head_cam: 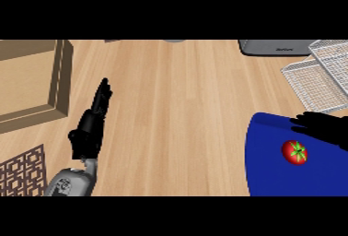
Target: Pick the tomato from the tray and place it in the tiered basket
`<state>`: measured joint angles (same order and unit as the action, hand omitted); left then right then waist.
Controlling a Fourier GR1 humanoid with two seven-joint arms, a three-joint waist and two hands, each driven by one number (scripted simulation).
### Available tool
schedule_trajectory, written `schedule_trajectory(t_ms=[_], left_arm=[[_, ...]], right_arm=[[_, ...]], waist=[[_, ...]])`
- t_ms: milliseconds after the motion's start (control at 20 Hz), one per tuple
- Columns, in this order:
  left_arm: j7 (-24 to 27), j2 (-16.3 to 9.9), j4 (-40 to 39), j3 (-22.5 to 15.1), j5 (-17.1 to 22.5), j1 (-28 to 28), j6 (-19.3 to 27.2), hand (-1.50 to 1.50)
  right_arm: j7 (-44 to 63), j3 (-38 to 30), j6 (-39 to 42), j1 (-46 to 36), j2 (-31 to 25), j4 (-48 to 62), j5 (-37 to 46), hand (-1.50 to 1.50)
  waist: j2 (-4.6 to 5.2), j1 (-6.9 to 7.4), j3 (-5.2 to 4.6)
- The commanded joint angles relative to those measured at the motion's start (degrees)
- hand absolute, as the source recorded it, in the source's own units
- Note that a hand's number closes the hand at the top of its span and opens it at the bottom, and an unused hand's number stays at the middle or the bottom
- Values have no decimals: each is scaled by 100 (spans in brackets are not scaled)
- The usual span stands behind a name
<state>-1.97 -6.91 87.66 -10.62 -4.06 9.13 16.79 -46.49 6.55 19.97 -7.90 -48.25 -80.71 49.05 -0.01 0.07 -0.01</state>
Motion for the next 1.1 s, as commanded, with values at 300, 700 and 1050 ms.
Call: schedule_trajectory(t_ms=[300, 700, 1050], left_arm=[[-222, -84, 503, 194, -73, -234, -292, 0], [-164, 4, 207, 431, -54, 42, -460, 0], [132, 240, -249, 475, -86, 146, -492, 0]], right_arm=[[-167, -110, 571, -167, 169, 45, 200, -150], [-44, 224, 94, 9, 764, 302, 672, -150], [-418, 123, -39, -540, 906, 1355, 786, -150]], waist=[[-3, 4, 0], [2, -8, 1], [12, 20, 2]])
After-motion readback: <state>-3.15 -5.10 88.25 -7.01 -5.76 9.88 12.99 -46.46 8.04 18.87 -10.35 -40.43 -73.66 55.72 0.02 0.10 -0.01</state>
